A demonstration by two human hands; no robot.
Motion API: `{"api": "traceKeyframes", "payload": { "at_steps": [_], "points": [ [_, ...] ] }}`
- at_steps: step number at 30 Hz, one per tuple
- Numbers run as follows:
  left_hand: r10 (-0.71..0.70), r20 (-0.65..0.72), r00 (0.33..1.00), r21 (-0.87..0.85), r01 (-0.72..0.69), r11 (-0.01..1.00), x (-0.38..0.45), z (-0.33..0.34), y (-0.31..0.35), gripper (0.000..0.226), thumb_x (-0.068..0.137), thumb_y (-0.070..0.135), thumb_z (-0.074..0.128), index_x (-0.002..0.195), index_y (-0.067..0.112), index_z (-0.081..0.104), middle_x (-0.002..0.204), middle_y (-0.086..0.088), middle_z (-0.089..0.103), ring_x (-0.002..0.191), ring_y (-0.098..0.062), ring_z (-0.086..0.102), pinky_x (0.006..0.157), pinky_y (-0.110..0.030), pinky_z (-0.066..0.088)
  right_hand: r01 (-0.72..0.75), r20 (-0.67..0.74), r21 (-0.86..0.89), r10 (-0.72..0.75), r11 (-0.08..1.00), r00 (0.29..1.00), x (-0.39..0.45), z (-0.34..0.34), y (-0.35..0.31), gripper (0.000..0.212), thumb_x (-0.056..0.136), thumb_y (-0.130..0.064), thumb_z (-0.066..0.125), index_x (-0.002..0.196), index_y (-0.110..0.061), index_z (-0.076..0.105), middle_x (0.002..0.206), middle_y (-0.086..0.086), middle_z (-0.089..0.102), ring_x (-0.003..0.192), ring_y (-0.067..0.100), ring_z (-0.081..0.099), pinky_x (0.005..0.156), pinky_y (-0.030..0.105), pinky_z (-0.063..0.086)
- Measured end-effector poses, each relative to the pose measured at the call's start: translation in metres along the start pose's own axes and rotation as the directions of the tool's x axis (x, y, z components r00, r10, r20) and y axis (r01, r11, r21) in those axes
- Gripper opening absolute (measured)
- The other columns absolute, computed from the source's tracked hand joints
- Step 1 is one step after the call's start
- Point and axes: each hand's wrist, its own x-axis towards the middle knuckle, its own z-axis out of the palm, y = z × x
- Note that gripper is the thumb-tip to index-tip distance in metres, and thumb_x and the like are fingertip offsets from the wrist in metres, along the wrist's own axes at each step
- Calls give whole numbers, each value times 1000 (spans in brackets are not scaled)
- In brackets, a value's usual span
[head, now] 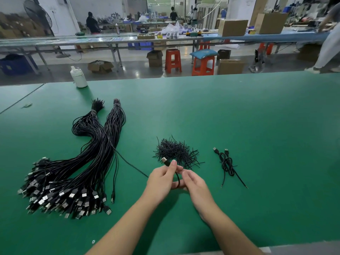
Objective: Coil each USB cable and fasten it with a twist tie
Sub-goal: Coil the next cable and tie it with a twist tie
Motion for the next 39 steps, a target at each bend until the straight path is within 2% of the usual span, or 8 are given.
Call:
{"api": "traceKeyframes", "payload": {
  "at_steps": [5,8,17,23,26,30,33,39],
  "points": [
    [84,61,995,133,-92,987,2,-7,-1,31,102,49,36,104,53,67,94,5,57,95,13,52,88,-5,34,49,22,-94,-47,994,999,-2,2,-7,27,105,-20,47,91,-10,67,56,-3,51,64,18,52,88,46,52],
    [47,181,982,91,-64,994,2,-6,-9,38,106,43,27,117,54,62,105,0,62,113,-7,53,110,-31,35,74,49,-120,-68,990,996,-3,6,-14,29,106,-19,45,86,-10,64,57,-4,51,60,11,48,85,49,51],
    [8,183,983,-216,32,976,-2,-5,-7,44,107,31,27,120,30,69,115,10,72,102,-18,54,102,-31,43,8,134,-97,5,995,991,-14,17,-25,34,107,-21,39,81,-12,58,52,-12,33,48,8,32,54,29,36],
    [-102,90,991,-797,133,589,9,-12,-7,51,106,31,25,121,3,64,120,-19,68,113,-27,65,94,-36,50,-85,239,-196,131,977,962,-15,17,-18,44,107,-34,37,71,-15,53,48,-7,33,44,12,29,48,27,34],
    [-18,213,977,-860,197,471,17,-50,9,48,101,35,36,113,7,72,105,-11,74,63,-17,69,48,-23,50,-204,209,-245,257,948,944,-20,3,-3,48,104,-42,43,62,-18,44,50,-5,29,45,15,24,48,28,29],
    [121,704,700,-577,464,672,11,-82,12,44,101,31,43,116,-3,66,90,-19,74,51,-23,67,44,-24,51,-344,107,118,332,932,937,-17,-23,3,43,99,-44,52,66,-17,48,53,-4,23,50,18,17,50,27,30],
    [-210,809,548,-7,366,931,2,-69,-4,53,104,39,32,117,0,64,105,-25,71,74,-28,74,57,-29,58,-276,70,306,267,911,961,-6,-31,-5,31,93,-38,60,80,-10,60,54,-3,22,48,15,19,49,26,33],
    [-283,448,848,349,125,929,1,-23,-28,42,108,30,33,129,5,59,109,-6,74,85,-15,69,76,-18,53,-194,130,179,172,965,976,-1,-25,-22,21,99,-28,58,96,-7,61,56,-4,23,51,13,19,51,24,34]
  ]
}}
